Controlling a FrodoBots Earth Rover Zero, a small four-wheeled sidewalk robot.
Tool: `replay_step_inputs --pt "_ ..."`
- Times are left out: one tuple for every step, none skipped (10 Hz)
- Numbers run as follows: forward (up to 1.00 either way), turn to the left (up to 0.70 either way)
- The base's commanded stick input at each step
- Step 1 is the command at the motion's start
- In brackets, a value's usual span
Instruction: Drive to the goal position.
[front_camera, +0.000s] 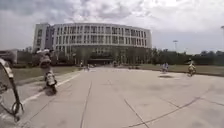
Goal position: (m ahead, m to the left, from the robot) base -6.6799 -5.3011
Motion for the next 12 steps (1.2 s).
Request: replay_step_inputs --pt "0.7 -0.34" --pt "0.7 -0.34" --pt "0.7 -0.34" --pt "0.7 -0.34" --pt "0.7 -0.34" --pt "0.7 -0.34" --pt "0.7 -0.34" --pt "0.7 -0.34" --pt "0.7 -0.34" --pt "0.7 -0.34" --pt "0.7 -0.34" --pt "0.7 -0.34"
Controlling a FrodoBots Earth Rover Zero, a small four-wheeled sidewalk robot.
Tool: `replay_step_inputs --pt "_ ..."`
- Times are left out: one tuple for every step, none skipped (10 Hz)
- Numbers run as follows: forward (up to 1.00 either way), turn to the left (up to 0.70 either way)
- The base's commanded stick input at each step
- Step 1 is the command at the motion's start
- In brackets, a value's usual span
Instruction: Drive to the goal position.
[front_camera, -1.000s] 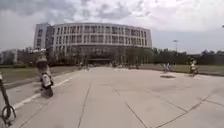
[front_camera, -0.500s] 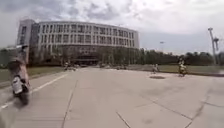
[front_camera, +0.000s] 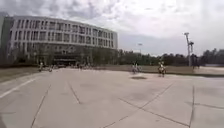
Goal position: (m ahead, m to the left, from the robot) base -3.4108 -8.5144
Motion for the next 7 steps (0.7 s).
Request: replay_step_inputs --pt "0.7 -0.34" --pt "0.7 -0.34" --pt "0.7 -0.34" --pt "0.7 -0.34" --pt "0.7 -0.34" --pt "0.7 -0.34" --pt "0.7 -0.34"
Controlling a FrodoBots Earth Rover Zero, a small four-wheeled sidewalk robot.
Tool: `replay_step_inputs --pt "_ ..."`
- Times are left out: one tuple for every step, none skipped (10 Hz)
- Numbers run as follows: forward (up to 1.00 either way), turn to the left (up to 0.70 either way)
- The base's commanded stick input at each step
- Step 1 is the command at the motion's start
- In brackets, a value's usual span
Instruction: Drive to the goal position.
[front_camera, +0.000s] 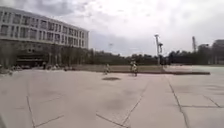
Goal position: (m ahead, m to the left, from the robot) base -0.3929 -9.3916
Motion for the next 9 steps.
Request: replay_step_inputs --pt "0.7 -0.34" --pt "0.7 -0.34" --pt "0.7 -0.34" --pt "0.7 -0.34" --pt "0.7 -0.34" --pt "0.7 -0.34" --pt "0.7 -0.34" --pt "0.7 -0.34" --pt "0.7 -0.34"
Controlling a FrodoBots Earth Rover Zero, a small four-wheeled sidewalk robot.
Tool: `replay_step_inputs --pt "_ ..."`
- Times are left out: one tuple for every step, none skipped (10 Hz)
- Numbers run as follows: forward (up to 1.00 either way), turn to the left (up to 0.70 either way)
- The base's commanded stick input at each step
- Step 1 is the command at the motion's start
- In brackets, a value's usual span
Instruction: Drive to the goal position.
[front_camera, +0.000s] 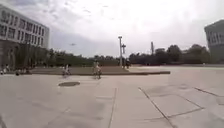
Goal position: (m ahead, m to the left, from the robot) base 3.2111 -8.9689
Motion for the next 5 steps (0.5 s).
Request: replay_step_inputs --pt "0.7 -0.34" --pt "0.7 -0.34" --pt "0.7 -0.34" --pt "0.7 -0.34" --pt "0.7 -0.34"
